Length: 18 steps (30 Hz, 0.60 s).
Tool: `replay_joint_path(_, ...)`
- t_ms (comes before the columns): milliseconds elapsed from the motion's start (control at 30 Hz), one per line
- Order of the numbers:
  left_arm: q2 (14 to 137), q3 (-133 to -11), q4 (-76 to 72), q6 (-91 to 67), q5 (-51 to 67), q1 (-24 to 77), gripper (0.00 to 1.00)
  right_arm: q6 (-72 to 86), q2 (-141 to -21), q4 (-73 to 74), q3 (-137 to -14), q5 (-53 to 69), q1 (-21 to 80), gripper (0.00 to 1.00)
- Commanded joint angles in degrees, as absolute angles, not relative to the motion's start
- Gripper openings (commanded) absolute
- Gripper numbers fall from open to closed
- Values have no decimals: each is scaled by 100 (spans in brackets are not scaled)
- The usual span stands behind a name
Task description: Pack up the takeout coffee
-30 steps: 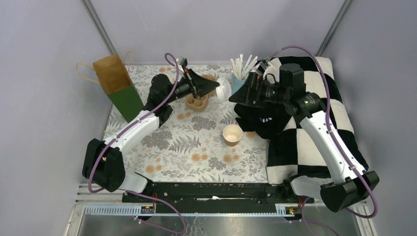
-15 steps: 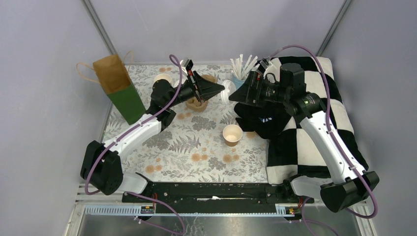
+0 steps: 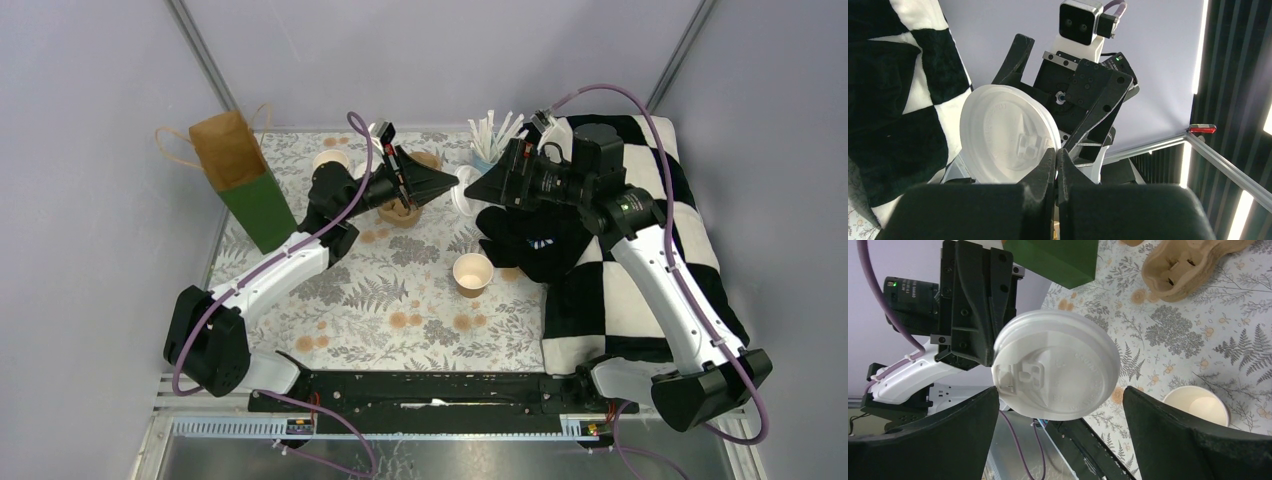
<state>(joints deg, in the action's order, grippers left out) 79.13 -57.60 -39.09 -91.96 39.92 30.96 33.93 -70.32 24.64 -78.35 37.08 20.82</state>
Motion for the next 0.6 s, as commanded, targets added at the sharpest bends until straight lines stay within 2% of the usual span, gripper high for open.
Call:
replay_joint_path(0,7926,-5777,-4044,-9114,4065,3138,0,3462,-7060,1980,-7863,4083,2065,100)
replay_joint_path(567,7960,-5757,-3972,-9114,4060,3146,0,3158,-7198,2164,-7990,3999,2070,100)
